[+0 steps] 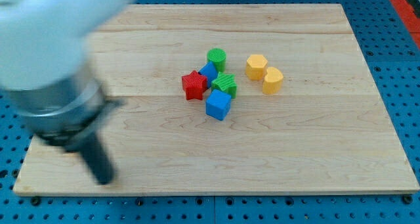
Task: Move the red circle to the bottom of the red star
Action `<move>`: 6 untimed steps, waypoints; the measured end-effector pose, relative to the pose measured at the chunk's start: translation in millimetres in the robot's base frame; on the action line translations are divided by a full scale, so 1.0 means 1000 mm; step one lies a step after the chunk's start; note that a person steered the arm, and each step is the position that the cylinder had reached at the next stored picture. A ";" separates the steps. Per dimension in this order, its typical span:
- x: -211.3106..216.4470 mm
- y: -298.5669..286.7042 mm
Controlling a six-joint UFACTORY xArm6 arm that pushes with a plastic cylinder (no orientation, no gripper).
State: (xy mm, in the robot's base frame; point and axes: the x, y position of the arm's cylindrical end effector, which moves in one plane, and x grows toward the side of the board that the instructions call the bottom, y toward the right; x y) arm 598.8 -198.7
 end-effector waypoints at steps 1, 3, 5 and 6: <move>-0.016 -0.103; -0.056 -0.037; -0.084 0.063; -0.098 0.120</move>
